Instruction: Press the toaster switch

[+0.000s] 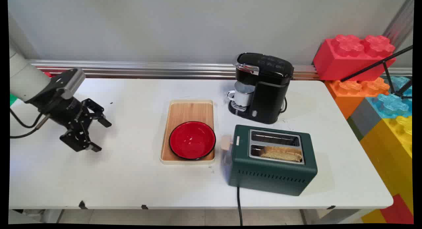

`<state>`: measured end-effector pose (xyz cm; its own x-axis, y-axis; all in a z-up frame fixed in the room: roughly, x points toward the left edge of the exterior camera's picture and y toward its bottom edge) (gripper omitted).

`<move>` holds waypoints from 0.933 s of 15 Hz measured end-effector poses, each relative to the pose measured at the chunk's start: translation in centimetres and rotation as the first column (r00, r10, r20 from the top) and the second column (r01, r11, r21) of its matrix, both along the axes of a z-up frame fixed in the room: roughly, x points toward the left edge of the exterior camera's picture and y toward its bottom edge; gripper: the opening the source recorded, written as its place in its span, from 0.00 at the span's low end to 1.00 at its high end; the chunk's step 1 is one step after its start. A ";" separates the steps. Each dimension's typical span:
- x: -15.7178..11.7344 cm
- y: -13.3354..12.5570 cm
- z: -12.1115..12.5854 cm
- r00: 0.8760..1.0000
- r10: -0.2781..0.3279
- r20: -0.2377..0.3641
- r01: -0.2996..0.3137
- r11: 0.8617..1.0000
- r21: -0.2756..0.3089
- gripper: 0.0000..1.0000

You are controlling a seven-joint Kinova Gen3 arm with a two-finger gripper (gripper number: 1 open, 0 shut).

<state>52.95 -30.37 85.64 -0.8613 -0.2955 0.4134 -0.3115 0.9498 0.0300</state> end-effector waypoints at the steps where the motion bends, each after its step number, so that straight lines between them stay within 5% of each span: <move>1: 0.0 0.0 0.0 1.000 0.001 -0.020 -0.001 1.000 -0.001 1.00; 4: -0.9 -0.4 0.7 0.990 0.019 -0.140 -0.021 1.000 -0.016 1.00; 7: -2.5 -1.1 2.0 0.963 0.004 -0.271 -0.015 0.999 -0.038 1.00; 14: -5.9 -2.7 5.4 0.895 -0.167 -0.414 0.106 0.980 -0.165 1.00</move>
<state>47.04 -33.09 91.03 -0.6227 -0.1030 0.7756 -0.1647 0.9863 -0.0012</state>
